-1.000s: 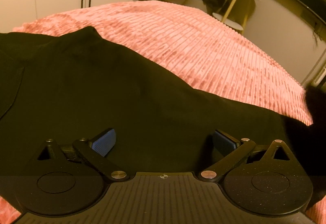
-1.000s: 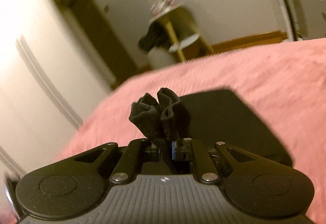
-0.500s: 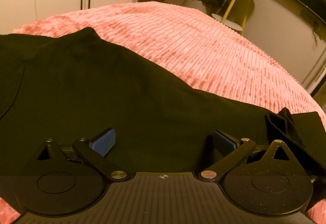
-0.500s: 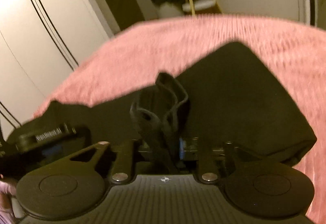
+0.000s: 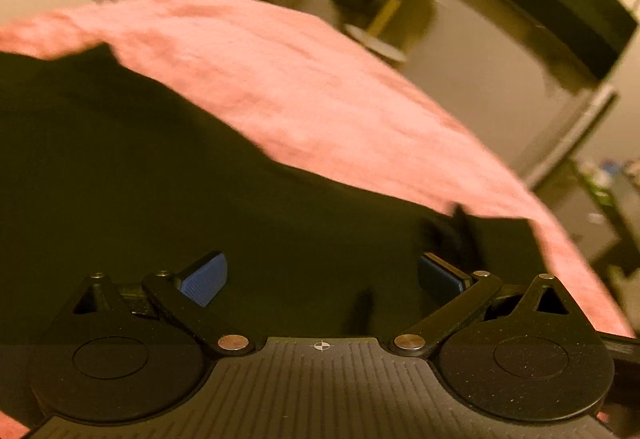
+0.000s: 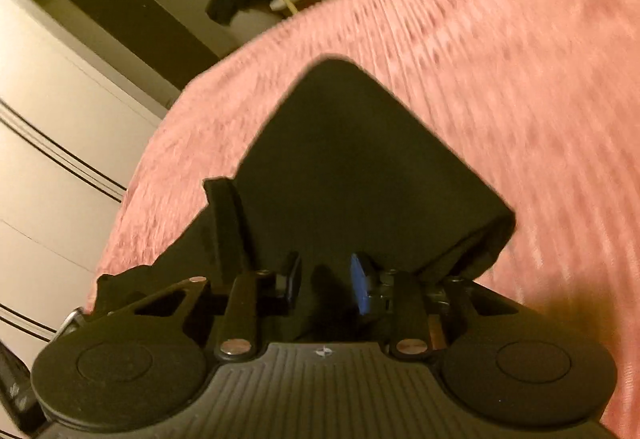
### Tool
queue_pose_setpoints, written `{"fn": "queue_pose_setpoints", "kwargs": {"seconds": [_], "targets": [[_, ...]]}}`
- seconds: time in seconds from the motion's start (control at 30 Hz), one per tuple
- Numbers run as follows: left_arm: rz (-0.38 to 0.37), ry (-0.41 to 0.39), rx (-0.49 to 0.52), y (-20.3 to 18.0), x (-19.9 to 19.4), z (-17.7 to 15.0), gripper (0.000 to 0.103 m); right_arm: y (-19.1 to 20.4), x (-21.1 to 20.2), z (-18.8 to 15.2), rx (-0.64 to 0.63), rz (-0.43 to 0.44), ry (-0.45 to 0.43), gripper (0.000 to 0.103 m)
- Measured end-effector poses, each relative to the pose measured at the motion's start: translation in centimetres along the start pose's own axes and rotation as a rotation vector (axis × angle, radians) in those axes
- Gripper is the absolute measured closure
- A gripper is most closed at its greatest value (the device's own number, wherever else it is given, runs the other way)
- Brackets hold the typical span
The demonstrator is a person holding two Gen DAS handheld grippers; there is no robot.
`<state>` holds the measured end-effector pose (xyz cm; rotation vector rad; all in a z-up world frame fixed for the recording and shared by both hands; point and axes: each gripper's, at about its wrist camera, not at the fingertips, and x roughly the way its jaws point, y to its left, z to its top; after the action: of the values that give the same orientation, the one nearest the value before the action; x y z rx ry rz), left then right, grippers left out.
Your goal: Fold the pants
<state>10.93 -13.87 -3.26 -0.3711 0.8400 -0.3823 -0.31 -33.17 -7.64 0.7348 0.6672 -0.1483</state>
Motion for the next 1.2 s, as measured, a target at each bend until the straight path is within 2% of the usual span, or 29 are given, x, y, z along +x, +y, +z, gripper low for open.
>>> {"fn": "queue_pose_setpoints", "kwargs": {"seconds": [0.1, 0.27, 0.33, 0.37, 0.43, 0.6, 0.67, 0.7, 0.73, 0.83, 0.9, 1.03, 1.1, 1.2], "targets": [[-0.141, 0.065, -0.052, -0.9, 0.7, -0.3, 0.0, -0.1, 0.0, -0.2, 0.007, 0.015, -0.003, 0.077], [-0.302, 0.184, -0.162, -1.8, 3.3, -1.0, 0.001, -0.7, -1.2, -0.1, 0.08, 0.064, -0.057, 0.077], [-0.344, 0.211, -0.203, -2.0, 4.6, -1.1, 0.01, -0.6, -1.6, 0.0, 0.07, 0.069, -0.096, 0.076], [-0.342, 0.224, -0.202, -2.3, 5.2, -1.2, 0.014, -0.5, -1.9, -0.2, 0.064, 0.072, -0.107, 0.076], [-0.342, 0.241, -0.18, -2.9, 6.3, -1.2, 0.036, -0.6, -1.9, 0.1, 0.062, 0.074, -0.109, 0.076], [-0.35, 0.261, -0.156, -3.9, 8.0, -1.2, 0.044, -0.9, -1.1, 0.4, 0.081, 0.077, -0.113, 0.076], [-0.327, 0.258, -0.136, -4.3, 8.4, -1.3, 0.06, -0.9, -0.9, 0.4, 0.073, 0.072, -0.113, 0.076], [-0.305, 0.259, -0.132, -4.2, 8.6, -1.4, 0.081, -0.8, -0.7, 0.4, 0.07, 0.071, -0.112, 0.076], [-0.293, 0.267, -0.14, -4.0, 8.9, -1.6, 0.089, -0.8, -0.6, 0.3, 0.069, 0.071, -0.111, 0.076], [-0.33, 0.274, -0.203, -3.0, 9.2, -1.7, 0.091, -0.7, -0.6, 0.3, 0.067, 0.074, -0.113, 0.076], [-0.321, 0.258, -0.195, -3.2, 8.9, -1.8, 0.092, -0.7, -0.9, 0.3, 0.069, 0.088, -0.122, 0.072], [-0.253, 0.225, -0.167, -2.5, 5.9, -0.6, 0.092, -0.9, -3.1, 0.3, 0.085, 0.133, -0.213, 0.06], [-0.212, 0.202, -0.151, -1.3, 3.8, 0.9, 0.092, -1.2, -4.0, 0.3, 0.089, 0.14, -0.246, 0.058], [-0.095, 0.129, -0.06, 0.4, 0.9, 1.9, 0.092, -1.5, -3.8, 0.4, 0.107, 0.134, -0.212, 0.058]]}}
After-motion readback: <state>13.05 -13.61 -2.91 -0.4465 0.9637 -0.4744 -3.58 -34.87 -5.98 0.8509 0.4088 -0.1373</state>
